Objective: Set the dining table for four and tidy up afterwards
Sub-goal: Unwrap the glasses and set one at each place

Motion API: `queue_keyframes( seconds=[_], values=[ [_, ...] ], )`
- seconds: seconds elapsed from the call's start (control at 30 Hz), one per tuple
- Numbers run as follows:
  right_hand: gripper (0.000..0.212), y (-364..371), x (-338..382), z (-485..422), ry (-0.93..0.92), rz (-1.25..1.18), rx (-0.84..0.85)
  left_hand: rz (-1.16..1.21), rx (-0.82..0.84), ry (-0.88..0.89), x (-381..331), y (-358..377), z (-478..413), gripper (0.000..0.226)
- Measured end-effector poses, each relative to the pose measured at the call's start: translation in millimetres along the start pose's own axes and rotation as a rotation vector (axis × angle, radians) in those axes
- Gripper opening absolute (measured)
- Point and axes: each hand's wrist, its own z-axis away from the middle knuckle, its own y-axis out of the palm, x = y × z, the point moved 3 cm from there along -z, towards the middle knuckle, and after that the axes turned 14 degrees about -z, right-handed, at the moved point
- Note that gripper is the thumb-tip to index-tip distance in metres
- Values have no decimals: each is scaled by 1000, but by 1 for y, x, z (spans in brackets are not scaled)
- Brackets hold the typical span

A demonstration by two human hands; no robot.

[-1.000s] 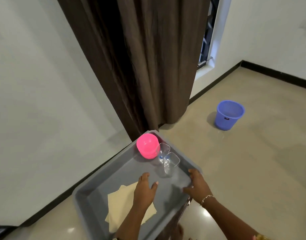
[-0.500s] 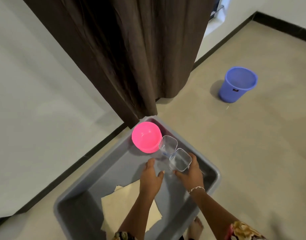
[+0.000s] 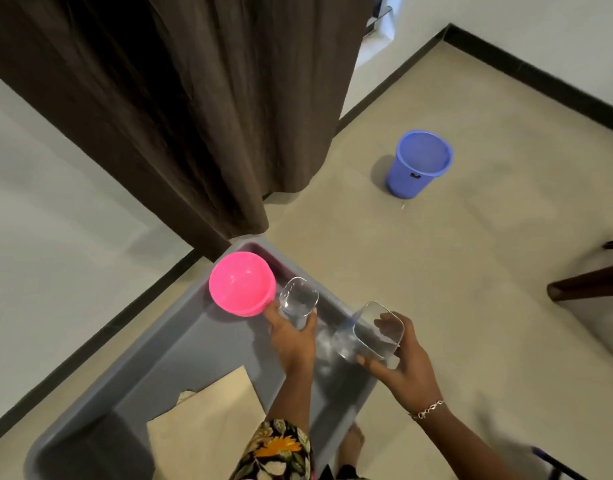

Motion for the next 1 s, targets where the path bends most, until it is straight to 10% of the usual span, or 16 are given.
queue_keyframes(
  seconds=[0.5, 1.0],
  values=[
    [64, -146, 36, -23, -139, -190, -151, 13, -164, 344, -81, -13, 70, 69],
    [68, -488, 53, 10, -277, -212, -823, 165, 508, 963, -378, 257, 280, 49]
  ],
)
